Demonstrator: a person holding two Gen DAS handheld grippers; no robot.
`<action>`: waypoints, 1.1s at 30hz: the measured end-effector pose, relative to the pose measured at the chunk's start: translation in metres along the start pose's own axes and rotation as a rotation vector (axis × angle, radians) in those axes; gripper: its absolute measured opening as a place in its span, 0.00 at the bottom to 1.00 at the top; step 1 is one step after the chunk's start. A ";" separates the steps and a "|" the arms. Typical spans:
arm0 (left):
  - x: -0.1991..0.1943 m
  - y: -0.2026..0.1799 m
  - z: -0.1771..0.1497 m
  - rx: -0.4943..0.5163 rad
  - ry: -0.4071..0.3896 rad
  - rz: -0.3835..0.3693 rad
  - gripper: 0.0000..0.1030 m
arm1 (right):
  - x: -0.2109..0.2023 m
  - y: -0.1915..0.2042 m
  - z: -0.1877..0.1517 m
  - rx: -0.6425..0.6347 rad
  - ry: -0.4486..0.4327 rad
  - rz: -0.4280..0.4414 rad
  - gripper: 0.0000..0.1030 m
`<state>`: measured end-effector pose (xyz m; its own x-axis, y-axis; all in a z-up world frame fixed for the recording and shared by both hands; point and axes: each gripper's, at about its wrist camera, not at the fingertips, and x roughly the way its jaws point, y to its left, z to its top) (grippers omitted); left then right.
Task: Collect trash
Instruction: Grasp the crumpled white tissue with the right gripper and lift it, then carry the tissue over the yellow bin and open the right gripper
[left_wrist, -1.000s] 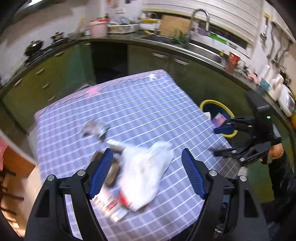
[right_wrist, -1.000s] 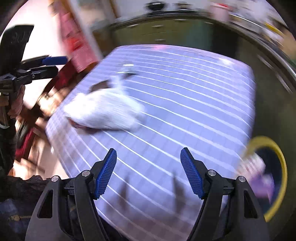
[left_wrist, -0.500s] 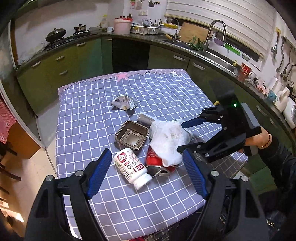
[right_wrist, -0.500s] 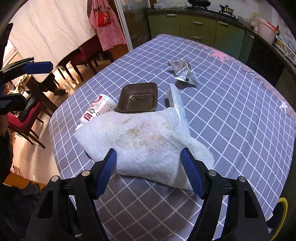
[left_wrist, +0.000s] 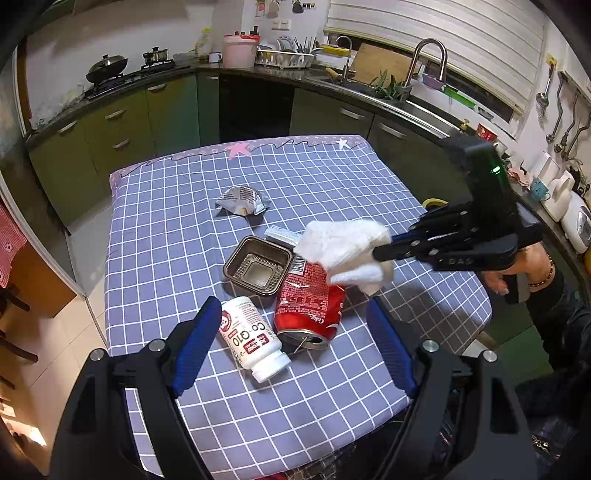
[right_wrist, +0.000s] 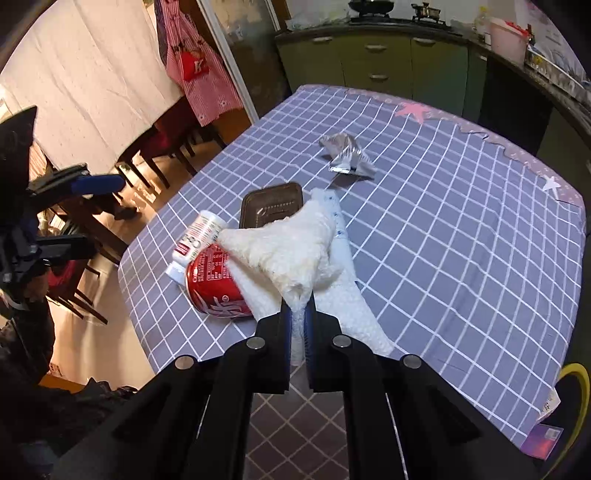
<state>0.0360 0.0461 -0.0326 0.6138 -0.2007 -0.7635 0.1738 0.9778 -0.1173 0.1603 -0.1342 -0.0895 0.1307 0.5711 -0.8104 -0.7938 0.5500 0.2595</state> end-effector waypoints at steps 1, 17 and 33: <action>0.000 -0.001 0.000 0.003 0.002 0.004 0.75 | -0.007 -0.002 0.000 0.007 -0.015 0.000 0.07; 0.013 -0.025 0.007 0.085 0.017 -0.034 0.77 | -0.167 -0.107 -0.080 0.339 -0.226 -0.351 0.08; 0.030 -0.054 0.017 0.168 0.062 -0.042 0.79 | -0.150 -0.244 -0.182 0.634 -0.079 -0.601 0.55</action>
<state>0.0583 -0.0134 -0.0379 0.5556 -0.2320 -0.7985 0.3275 0.9437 -0.0462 0.2262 -0.4647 -0.1271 0.4797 0.1038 -0.8713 -0.1010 0.9929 0.0626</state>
